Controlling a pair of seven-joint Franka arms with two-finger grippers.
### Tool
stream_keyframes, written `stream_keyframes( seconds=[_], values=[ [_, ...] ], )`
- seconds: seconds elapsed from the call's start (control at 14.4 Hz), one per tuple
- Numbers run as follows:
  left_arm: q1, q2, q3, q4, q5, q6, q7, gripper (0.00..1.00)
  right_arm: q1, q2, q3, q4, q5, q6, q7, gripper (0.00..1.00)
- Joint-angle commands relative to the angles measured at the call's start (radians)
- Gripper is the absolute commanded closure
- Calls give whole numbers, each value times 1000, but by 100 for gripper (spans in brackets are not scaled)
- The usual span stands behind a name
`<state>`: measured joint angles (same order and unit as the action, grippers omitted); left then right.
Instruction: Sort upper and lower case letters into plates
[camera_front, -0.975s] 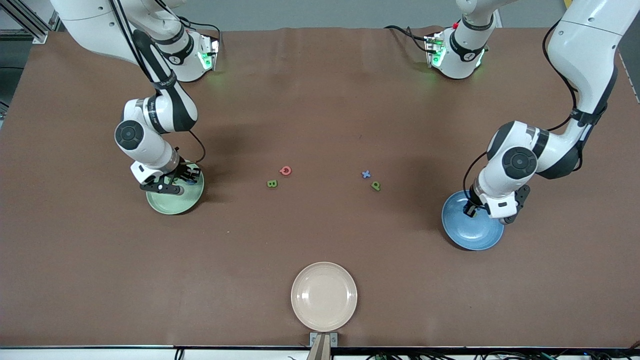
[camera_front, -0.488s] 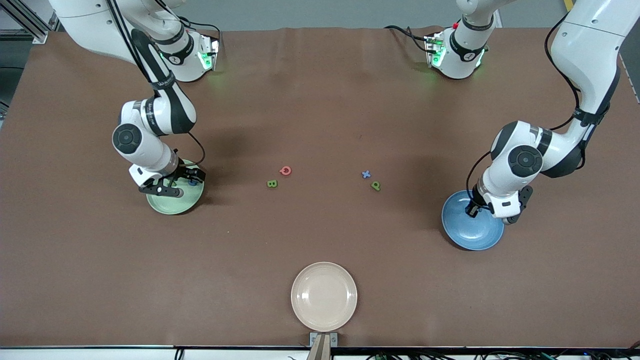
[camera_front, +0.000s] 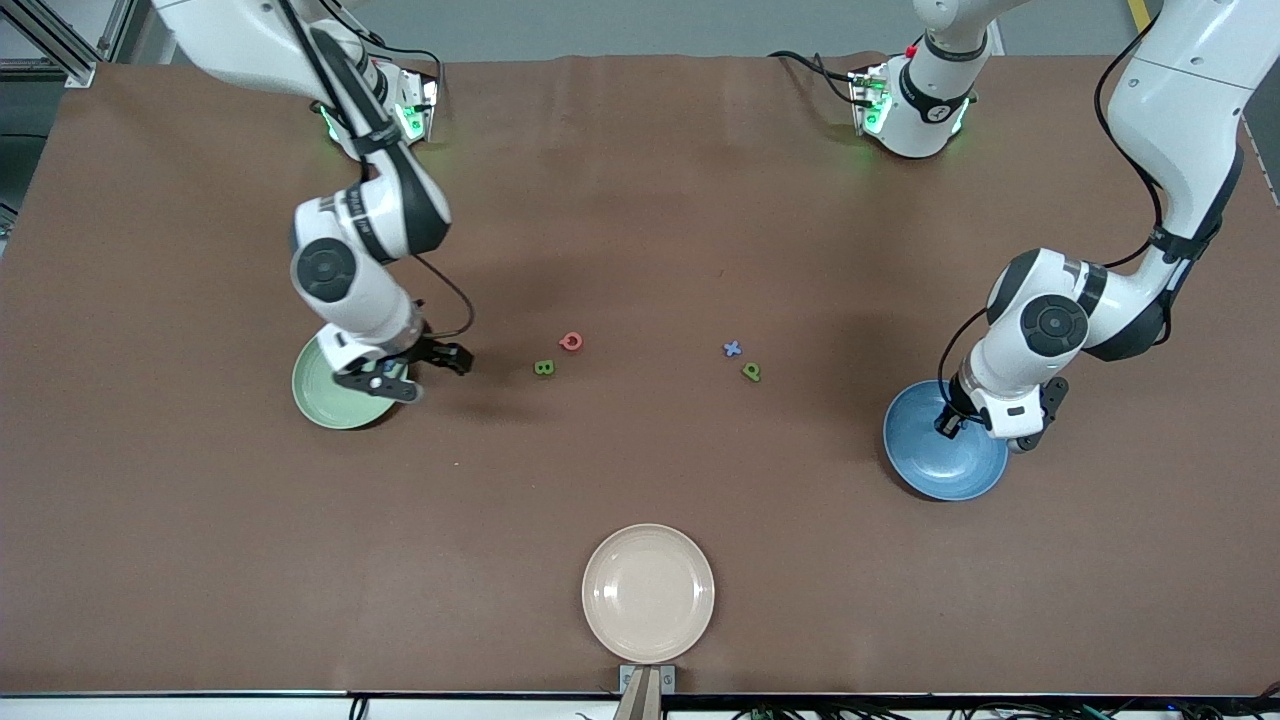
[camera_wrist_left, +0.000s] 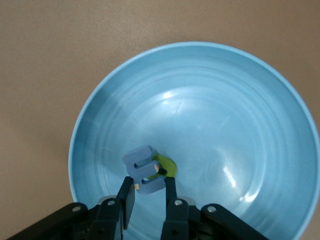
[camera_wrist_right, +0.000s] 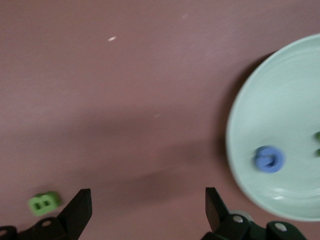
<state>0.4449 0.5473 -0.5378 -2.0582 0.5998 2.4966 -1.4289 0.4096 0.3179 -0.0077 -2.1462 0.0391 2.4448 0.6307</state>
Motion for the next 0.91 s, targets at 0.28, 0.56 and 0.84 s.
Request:
stream_keyframes(
  seconds=[0.28,0.56,0.84],
  values=[
    [0,20,-10,26,21,13,-13,96,136,190,-6,83,1,160,210,0],
    [-3,28,-10,26,21,15,-15,96,172,202,-6,106,1,160,264,0],
    [0,43,-10,33,37,15,-7,64,212,211,-8,108,-15,161,166,0]
  ],
)
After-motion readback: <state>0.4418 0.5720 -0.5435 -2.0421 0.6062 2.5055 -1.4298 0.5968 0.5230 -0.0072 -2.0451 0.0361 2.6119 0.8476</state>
